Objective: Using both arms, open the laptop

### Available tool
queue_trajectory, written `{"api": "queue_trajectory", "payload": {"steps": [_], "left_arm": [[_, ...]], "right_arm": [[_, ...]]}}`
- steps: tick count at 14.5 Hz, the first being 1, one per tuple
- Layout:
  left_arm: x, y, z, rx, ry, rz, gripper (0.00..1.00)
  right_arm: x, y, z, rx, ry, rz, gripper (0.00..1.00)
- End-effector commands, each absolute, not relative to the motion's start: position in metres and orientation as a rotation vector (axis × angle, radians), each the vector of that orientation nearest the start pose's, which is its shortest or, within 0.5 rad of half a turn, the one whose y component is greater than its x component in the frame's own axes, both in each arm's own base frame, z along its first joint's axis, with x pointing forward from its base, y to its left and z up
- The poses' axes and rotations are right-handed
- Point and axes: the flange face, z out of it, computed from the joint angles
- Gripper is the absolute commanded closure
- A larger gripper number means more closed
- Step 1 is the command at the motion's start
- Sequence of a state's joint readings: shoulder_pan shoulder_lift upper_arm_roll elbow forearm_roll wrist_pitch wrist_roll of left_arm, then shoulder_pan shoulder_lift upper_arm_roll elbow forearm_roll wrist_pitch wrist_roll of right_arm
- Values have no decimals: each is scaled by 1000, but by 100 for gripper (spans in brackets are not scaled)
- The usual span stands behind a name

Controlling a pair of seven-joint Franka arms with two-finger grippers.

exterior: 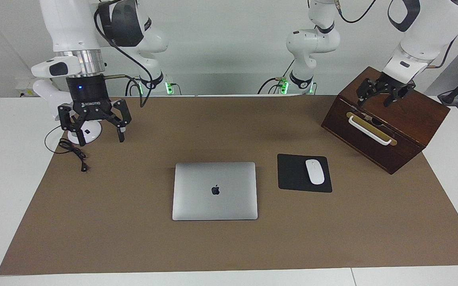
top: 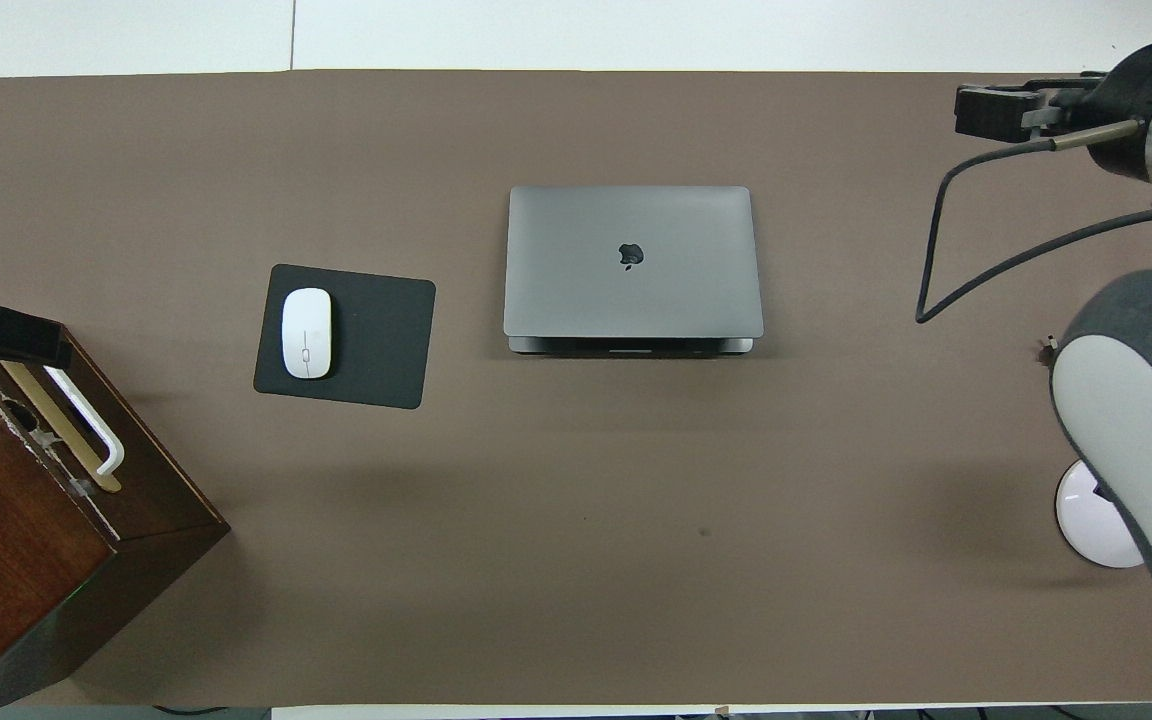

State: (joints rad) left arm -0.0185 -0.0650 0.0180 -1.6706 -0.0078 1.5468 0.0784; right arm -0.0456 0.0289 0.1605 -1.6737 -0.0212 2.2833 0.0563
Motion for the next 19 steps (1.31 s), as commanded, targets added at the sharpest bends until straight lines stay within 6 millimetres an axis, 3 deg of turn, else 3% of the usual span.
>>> {"api": "queue_trajectory", "payload": {"steps": [1, 6, 10, 12, 16, 19], "left_arm": [[528, -1, 611, -3130, 68, 29, 100], [538, 1, 615, -3129, 37, -72, 100], [549, -2, 619, -3135, 53, -209, 100], [555, -8, 620, -3137, 67, -289, 100], [540, -28, 582, -3163, 117, -353, 100], [499, -73, 535, -3163, 235, -507, 100]], "right_arm": [[611, 73, 634, -2949, 2, -890, 0], [605, 88, 623, -2801, 200, -819, 0], [579, 124, 596, -2692, 383, -858, 0], [562, 154, 582, -2601, 475, -890, 0], [534, 224, 586, -2402, 680, -829, 0], [529, 225, 568, -2346, 723, -849, 0]]}}
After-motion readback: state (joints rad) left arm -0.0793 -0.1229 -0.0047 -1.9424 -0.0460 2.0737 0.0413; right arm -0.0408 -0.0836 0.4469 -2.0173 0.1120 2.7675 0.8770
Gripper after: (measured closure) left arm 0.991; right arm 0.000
